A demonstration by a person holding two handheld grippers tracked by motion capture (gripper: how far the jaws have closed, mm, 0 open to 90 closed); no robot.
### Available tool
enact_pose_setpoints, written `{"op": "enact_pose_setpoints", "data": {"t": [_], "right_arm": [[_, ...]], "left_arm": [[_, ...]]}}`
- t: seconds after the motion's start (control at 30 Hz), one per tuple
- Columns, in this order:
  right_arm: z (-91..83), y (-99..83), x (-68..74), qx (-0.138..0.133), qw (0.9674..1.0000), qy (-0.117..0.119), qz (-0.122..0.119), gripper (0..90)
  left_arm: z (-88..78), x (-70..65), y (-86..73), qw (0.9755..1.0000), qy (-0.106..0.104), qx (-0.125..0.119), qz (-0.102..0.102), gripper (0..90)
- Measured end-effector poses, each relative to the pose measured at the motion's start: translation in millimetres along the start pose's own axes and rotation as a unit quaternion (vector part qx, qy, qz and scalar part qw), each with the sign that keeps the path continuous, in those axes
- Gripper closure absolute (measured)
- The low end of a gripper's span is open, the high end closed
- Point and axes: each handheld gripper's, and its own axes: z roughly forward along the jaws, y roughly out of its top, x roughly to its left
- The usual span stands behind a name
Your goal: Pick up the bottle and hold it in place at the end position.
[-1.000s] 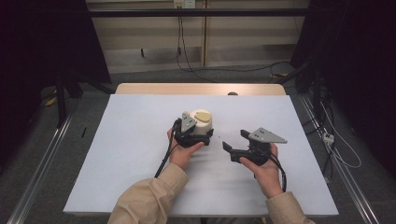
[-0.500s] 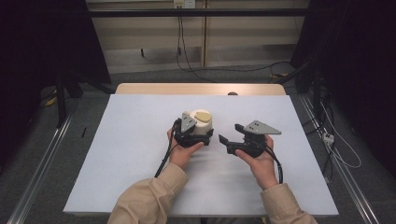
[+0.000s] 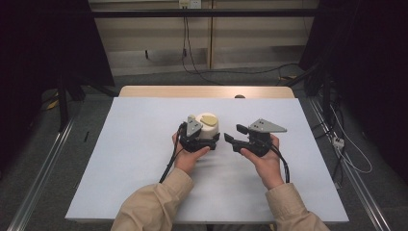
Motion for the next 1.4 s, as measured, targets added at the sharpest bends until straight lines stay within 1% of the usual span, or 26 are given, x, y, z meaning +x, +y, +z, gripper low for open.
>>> {"op": "enact_pose_setpoints", "data": {"t": [0.13,0.23,0.33,0.4,0.47,0.6,0.63,0.73,0.8,0.87,0.93,0.97,1.23,1.4], "right_arm": [[2.4,2.5,1.0,0.003,1.0000,0.003,-0.007,41.6],[4.6,2.4,0.7,0.005,1.0000,0.003,-0.007,43.9],[6.8,1.4,0.3,0.008,0.9999,-0.001,-0.010,46.0],[8.0,1.2,-0.1,0.009,0.9999,0.001,-0.010,47.7],[8.9,1.1,-0.5,0.009,0.9999,-0.005,-0.011,48.9],[10.3,0.3,-1.7,0.010,0.9999,-0.004,-0.004,55.1],[11.0,0.0,-1.7,0.012,0.9999,-0.004,-0.006,56.7],[13.3,-0.5,-1.2,0.014,0.9999,0.004,-0.006,64.4],[15.6,-0.2,-0.3,0.018,0.9997,0.011,-0.008,73.4],[17.4,1.1,1.0,0.019,0.9997,0.010,-0.012,82.2],[19.2,3.2,2.0,0.019,0.9995,0.017,-0.016,87.5],[20.1,4.4,2.5,0.020,0.9995,0.016,-0.020,89.4],[28.1,14.7,8.4,0.028,0.9989,0.028,-0.025,90.0],[30.8,17.7,8.4,0.036,0.9988,0.025,-0.023,90.0]], "left_arm": [[-0.1,0.3,0.2,1.0000,0.000,0.001,0.002,4.9],[-0.1,0.0,0.1,1.0000,0.001,0.001,0.001,4.9],[-0.1,0.0,0.1,1.0000,0.001,0.001,0.001,4.9],[0.1,0.1,0.1,1.0000,0.000,0.000,0.000,4.9],[0.1,0.2,0.1,1.0000,0.001,0.000,0.002,5.0],[0.2,0.2,0.0,1.0000,0.000,0.000,0.002,4.9],[0.1,0.3,0.1,1.0000,0.000,0.000,0.002,4.9],[0.1,0.3,0.1,1.0000,0.000,0.000,0.002,5.0],[0.2,0.1,0.0,1.0000,0.000,0.000,0.000,5.0],[0.1,0.2,-0.1,1.0000,-0.001,0.000,0.000,4.9],[0.1,0.3,-0.1,1.0000,-0.001,-0.001,0.001,4.9],[0.1,0.3,-0.1,1.0000,-0.001,-0.001,0.000,4.9],[-0.4,1.4,-0.1,1.0000,-0.005,-0.001,0.002,4.8],[-0.6,2.2,0.0,1.0000,-0.008,0.000,0.005,4.8]]}}
